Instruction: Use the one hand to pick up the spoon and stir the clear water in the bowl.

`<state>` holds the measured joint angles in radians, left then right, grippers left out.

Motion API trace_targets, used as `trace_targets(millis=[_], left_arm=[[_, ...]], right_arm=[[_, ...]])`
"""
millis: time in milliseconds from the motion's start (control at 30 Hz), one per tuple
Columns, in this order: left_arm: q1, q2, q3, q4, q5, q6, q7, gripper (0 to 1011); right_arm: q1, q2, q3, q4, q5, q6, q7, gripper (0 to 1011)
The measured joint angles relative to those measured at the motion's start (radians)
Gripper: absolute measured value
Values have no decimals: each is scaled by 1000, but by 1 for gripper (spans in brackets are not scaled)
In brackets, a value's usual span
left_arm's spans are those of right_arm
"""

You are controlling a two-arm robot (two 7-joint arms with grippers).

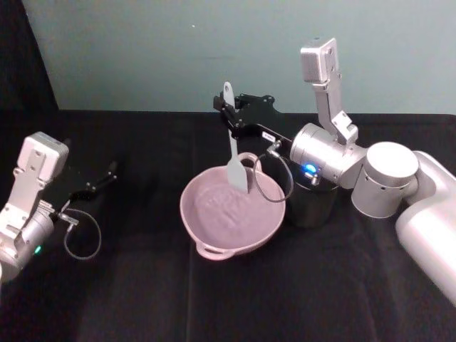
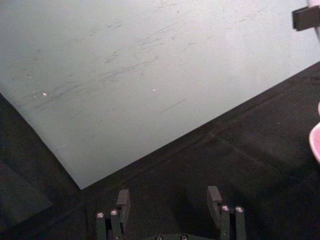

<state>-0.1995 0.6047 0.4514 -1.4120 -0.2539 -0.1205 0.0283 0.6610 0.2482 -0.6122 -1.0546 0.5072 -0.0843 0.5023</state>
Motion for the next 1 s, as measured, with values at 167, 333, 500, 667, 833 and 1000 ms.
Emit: trace_targets(millis=[167,333,500,667,833,1000], left_arm=[[0,0,0,0,0,0,0,1011],[0,0,0,0,0,0,0,1011],[0,0,0,0,0,0,0,1011],[0,0,0,0,0,0,0,1011],[0,0,0,0,0,0,0,1011],[0,0,0,0,0,0,0,1011]], right_arm=[[-36,54,2,-104,-16,70,-5,121],[-99,119,17,-240,6,171,20,121],[-144,148,25,-311,58,251,67,121],[-167,143,21,-330,95,259,89,121],[-167,101,13,-293,118,207,103,121],[-141,37,6,-205,108,127,97,121]])
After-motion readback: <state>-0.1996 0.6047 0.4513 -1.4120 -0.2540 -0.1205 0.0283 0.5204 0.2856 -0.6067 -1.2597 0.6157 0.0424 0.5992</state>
